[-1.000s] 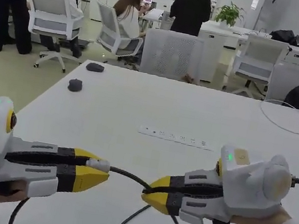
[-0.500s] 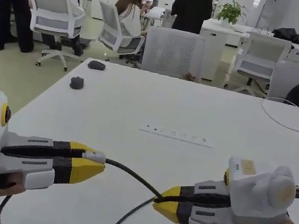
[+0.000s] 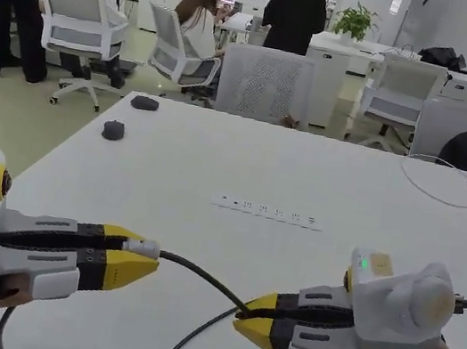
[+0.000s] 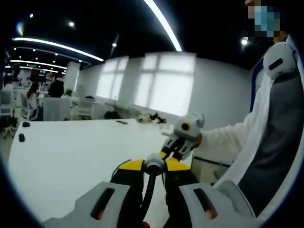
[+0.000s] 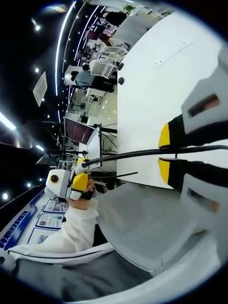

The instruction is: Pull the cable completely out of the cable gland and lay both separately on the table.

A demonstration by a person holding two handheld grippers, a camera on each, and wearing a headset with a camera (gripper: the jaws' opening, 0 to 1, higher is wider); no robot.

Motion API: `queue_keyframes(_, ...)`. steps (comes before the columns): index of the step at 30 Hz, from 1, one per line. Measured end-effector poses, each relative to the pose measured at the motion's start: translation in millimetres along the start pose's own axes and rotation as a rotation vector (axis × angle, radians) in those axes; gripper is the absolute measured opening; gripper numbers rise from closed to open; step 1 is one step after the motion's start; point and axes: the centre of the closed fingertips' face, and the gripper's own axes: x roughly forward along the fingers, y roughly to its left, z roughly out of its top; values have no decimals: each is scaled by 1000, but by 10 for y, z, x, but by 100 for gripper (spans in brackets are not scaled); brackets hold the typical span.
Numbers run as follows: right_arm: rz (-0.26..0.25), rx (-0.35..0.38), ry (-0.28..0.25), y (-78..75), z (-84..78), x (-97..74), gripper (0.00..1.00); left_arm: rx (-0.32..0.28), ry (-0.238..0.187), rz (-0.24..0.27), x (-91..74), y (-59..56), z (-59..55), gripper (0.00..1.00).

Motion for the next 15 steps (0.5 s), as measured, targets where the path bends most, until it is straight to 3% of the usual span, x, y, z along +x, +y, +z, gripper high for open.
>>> queue_keyframes(4, 3, 7, -3, -11, 66, 21, 19, 5, -8, 1, 12, 8, 30, 16)
queue_keyframes(11, 19, -46, -29, 3, 316, 136, 22, 13, 10, -18, 63, -28, -9, 16)
queue_keyframes(15, 42, -78, -75, 47, 562, 211, 21, 18, 35, -41, 115, -72, -78, 16)
